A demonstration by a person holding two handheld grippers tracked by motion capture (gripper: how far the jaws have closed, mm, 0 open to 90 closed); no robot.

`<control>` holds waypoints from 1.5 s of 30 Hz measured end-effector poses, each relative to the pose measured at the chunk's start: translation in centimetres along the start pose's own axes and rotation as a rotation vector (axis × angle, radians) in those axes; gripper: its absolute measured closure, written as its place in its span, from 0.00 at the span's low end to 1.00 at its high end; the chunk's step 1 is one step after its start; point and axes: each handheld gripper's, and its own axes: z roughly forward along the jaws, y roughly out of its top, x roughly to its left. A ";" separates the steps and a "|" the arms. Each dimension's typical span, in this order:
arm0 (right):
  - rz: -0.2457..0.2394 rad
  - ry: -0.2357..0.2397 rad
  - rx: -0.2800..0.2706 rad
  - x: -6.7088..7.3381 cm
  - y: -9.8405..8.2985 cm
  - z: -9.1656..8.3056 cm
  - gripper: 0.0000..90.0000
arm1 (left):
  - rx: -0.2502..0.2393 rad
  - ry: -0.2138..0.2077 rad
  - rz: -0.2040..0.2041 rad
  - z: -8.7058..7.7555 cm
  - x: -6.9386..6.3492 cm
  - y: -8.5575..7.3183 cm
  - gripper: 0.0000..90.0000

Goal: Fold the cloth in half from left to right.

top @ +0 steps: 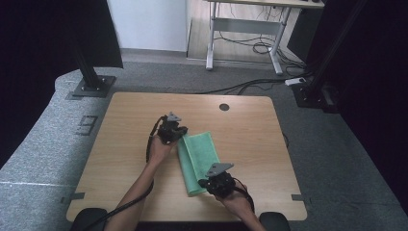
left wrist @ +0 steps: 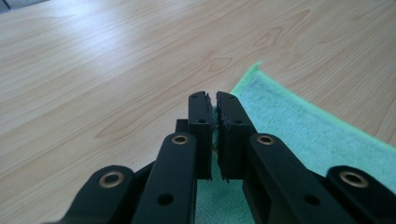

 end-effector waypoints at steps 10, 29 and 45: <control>0.027 -0.028 -0.009 -1.2 -0.9 -1.5 0.97 | 0.021 -0.007 0.048 2.0 -1.4 1.7 0.94; 0.081 -0.068 0.030 -3.4 -3.0 -1.4 0.97 | 0.060 -0.008 0.077 5.5 -2.5 2.1 0.94; 0.103 -0.095 0.031 -4.0 -3.7 -1.9 0.95 | 0.013 -0.004 0.059 6.1 -3.1 2.7 0.58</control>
